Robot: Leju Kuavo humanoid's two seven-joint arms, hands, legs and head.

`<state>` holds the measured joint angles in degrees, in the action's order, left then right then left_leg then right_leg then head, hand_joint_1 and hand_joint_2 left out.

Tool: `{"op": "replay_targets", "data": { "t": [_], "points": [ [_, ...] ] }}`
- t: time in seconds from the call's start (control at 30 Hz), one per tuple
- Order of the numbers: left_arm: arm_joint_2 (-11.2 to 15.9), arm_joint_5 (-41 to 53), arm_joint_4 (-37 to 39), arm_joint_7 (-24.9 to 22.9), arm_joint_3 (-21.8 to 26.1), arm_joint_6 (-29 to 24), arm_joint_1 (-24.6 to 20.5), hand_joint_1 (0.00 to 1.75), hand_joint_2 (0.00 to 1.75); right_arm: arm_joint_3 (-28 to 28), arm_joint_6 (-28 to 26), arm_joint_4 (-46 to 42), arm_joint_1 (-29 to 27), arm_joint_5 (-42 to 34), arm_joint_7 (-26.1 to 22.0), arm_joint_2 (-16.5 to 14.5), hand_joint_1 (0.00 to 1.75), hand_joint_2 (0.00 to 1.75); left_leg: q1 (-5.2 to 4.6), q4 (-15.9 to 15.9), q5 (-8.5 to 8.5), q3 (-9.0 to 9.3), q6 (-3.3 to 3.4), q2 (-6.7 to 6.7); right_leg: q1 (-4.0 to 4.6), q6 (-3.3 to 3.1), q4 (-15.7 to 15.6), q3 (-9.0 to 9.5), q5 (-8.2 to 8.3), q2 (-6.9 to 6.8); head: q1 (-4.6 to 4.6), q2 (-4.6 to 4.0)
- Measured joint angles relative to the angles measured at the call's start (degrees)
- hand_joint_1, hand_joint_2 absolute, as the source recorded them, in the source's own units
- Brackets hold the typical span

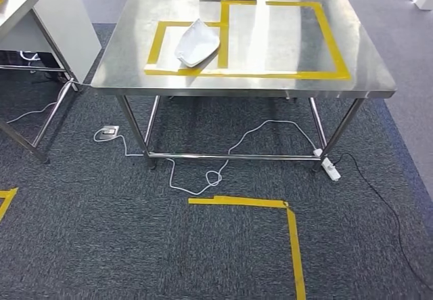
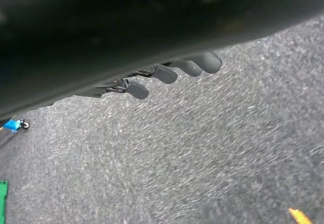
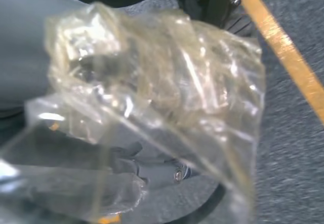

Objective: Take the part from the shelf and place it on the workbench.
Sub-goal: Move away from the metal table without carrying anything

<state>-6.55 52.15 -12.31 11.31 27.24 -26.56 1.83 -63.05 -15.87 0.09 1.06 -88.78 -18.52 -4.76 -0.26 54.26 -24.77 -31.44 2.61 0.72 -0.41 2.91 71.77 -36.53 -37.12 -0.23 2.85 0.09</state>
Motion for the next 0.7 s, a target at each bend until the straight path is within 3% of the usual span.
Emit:
{"op": "replay_targets", "data": {
  "t": [0.03, 0.07, 0.1, 0.17, 0.2, 0.23, 0.3, 0.33, 0.4, 0.43, 0.47, 0.5, 0.53, 0.57, 0.63, 0.7],
  "points": [
    [0.0, 0.0, 0.0, 0.1, 0.0, 0.0, 0.0, 0.0, 0.0, 0.1, -0.1, 0.0, 0.0, 0.0, -0.1, 0.0, 0.0, 0.0, 0.03, 0.2, 0.65, -0.96, -0.15, 0.04, -0.13, 0.2, 0.7, 0.76, 1.25, 0.0, -0.01, 0.0],
    [-0.1, 0.0, 0.1, 0.1, 0.0, 0.0, -0.1, 0.0, 0.0, 0.2, -0.4, 0.0, 0.0, 0.0, -0.2, 0.0, 0.0, 0.0, 0.11, 0.5, 1.25, -2.02, -0.36, 0.04, -0.31, 0.4, -0.6, 2.59, 3.32, 0.0, 0.0, 0.0],
    [-0.2, -0.1, 0.1, 0.2, 0.0, -0.1, -0.1, 0.0, 0.0, 0.4, -0.9, 0.0, 0.1, 0.0, -0.5, 0.0, 0.0, 0.0, 0.16, 1.0, 1.78, -2.99, -0.64, 0.02, -0.55, 0.6, -3.9, 5.41, 5.03, 0.02, -0.01, 0.0],
    [-0.4, -0.3, 0.1, 0.2, 0.0, -0.5, -0.2, 0.0, 0.0, 0.8, -1.8, 0.0, 0.5, 0.0, -1.0, -0.4, 0.0, 0.0, 0.12, 2.0, 2.69, -4.54, -1.32, 0.0, -0.77, 0.58, -13.1, 12.02, 5.12, 0.21, -0.04, 0.0],
    [-0.5, -0.5, 0.1, 0.3, 0.0, -0.7, -0.2, 0.0, 0.0, 1.0, -2.1, -0.1, 0.6, 0.0, -1.2, -0.5, 0.0, 0.0, 0.05, 2.4, 3.22, -4.9, -1.61, -0.01, -0.77, 0.31, -16.3, 13.95, 4.31, 0.33, -0.07, 0.0],
    [-0.6, -0.5, 0.1, 0.3, 0.0, -0.9, -0.2, 0.0, 0.0, 1.2, -2.2, -0.1, 0.7, 0.0, -1.3, -0.6, 0.0, 0.0, 0.04, 2.5, 3.79, -5.14, -1.87, -0.01, -0.62, -0.08, -17.9, 14.73, 3.63, 0.43, -0.08, 0.01],
    [-0.8, -0.6, 0.2, 0.3, 0.0, -1.2, -0.1, 0.0, 0.0, 1.4, -2.3, -0.1, 0.6, 0.0, -1.4, -0.7, 0.0, 0.0, 0.24, 2.5, 4.32, -5.52, -2.45, -0.16, -0.53, -1.21, -17.7, 13.6, 4.15, 0.28, -0.15, 0.0],
    [-0.8, -0.6, 0.2, 0.3, 0.0, -1.2, 0.0, 0.0, 0.0, 1.5, -2.3, -0.1, 0.6, 0.0, -1.4, -0.8, 0.0, 0.0, 0.37, 3.2, 3.05, -5.87, -2.77, -0.25, -0.52, -1.79, -17.6, 12.96, 4.64, 0.15, -0.08, -0.01],
    [-0.9, -0.5, 0.3, 0.3, 0.0, -1.2, 0.1, 0.0, 0.0, 1.6, -2.3, 0.0, 0.5, 0.0, -1.4, -0.9, 0.0, 0.0, 0.53, 7.9, -2.86, -6.95, -3.33, -0.39, -0.52, -2.71, -17.4, 11.35, 5.98, -0.15, 0.19, -0.01],
    [-0.9, -0.5, 0.3, 0.2, 0.0, -1.2, 0.1, 0.0, 0.0, 1.7, -2.3, -0.1, 0.5, 0.0, -1.4, -0.9, 0.0, 0.0, 0.55, 11.7, -6.23, -7.51, -3.5, -0.4, -0.43, -2.94, -17.3, 10.4, 6.72, -0.24, 0.32, -0.01],
    [-1.0, -0.5, 0.4, 0.2, 0.0, -1.2, 0.1, 0.0, 0.0, 1.7, -2.3, -0.1, 0.4, 0.0, -1.4, -0.9, 0.0, 0.0, 0.56, 15.5, -8.45, -7.85, -3.59, -0.4, -0.32, -3.02, -17.2, 9.45, 7.46, -0.36, 0.37, 0.0],
    [-1.0, -0.5, 0.4, 0.1, 0.0, -1.2, 0.1, 0.0, 0.0, 1.7, -2.3, -0.1, 0.5, 0.0, -1.4, -0.9, 0.0, 0.0, 0.56, 18.3, -9.13, -7.75, -3.58, -0.4, -0.2, -3.05, -17.0, 8.52, 8.15, -0.48, 0.36, 0.0],
    [-1.0, -0.5, 0.4, 0.1, 0.0, -1.2, 0.0, 0.0, 0.0, 1.7, -2.3, -0.1, 0.5, 0.0, -1.4, -0.9, 0.0, 0.0, 0.56, 19.6, -8.35, -7.0, -3.46, -0.41, -0.07, -3.04, -16.7, 7.58, 8.8, -0.57, 0.38, 0.0],
    [-1.1, -0.5, 0.4, 0.0, 0.0, -1.2, 0.0, 0.0, 0.0, 1.8, -2.3, -0.1, 0.5, 0.0, -1.4, -0.9, 0.0, 0.0, 0.53, 18.9, -6.74, -5.41, -3.2, -0.42, 0.06, -3.03, -16.4, 6.63, 9.41, -0.62, 0.37, 0.0],
    [-1.1, -0.5, 0.4, 0.0, 0.0, -1.2, -0.1, 0.0, 0.0, 1.9, -2.3, -0.1, 0.5, 0.0, -1.4, -1.0, 0.0, 0.0, 0.3, 12.3, -4.57, 0.27, -2.25, -0.53, 0.36, -2.92, -15.7, 4.87, 10.52, -0.59, 0.36, 0.0],
    [-1.1, -0.5, 0.4, 0.0, 0.0, -1.3, -0.1, 0.0, 0.0, 2.0, -2.3, -0.1, 0.6, 0.0, -1.4, -1.2, 0.0, 0.0, -0.06, 4.2, -5.37, 5.72, -1.35, -0.66, 0.56, -2.51, -15.3, 3.7, 11.59, -0.58, 0.32, 0.0]
  ]
}}
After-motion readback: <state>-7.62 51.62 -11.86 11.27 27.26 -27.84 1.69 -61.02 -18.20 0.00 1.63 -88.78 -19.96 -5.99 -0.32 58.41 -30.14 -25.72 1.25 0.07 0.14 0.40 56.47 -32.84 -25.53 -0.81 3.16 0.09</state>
